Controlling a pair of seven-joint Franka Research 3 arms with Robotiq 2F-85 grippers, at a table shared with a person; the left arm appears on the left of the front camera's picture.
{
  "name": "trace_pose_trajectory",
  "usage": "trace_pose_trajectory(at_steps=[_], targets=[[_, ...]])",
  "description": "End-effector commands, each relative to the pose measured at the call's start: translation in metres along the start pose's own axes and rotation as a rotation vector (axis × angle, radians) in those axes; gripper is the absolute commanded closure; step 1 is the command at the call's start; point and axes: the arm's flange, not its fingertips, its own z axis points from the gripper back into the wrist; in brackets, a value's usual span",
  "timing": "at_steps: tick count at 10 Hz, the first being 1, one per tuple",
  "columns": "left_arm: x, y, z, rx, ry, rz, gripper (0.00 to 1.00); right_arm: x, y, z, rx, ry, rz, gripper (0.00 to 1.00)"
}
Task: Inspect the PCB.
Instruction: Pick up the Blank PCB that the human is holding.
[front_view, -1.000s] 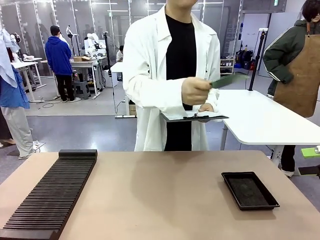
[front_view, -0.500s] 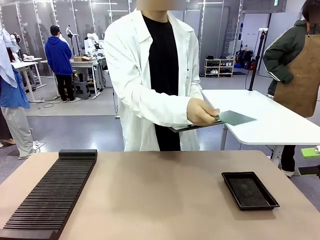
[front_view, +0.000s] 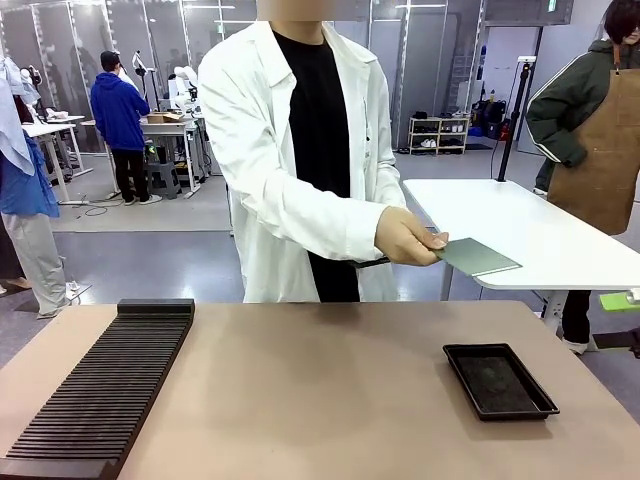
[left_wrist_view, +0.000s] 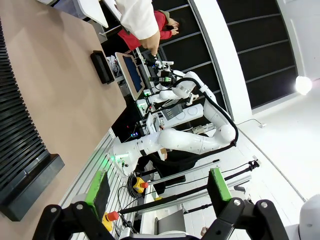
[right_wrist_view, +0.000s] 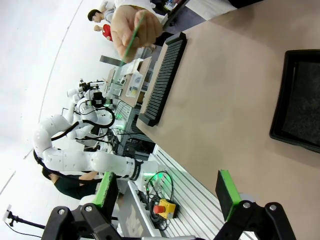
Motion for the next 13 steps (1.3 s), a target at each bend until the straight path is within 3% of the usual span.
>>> trace_pose_trajectory(at_steps=[1,4,13], targets=[[0.002,-0.006,-0.002,0.003,0.004,0.014,0.00,0.028,0.017,-0.011,0.045,-0.039,-0.078,0.00],[0.002,-0.006,-0.002,0.003,0.004,0.014,0.00,0.053,0.028,-0.037,0.056,0.049,-0.128,0.00],[0.002,-0.006,-0.002,0.003,0.004,0.014,0.00,0.104,0.026,-0.126,0.224,0.148,-0.339,0.00]])
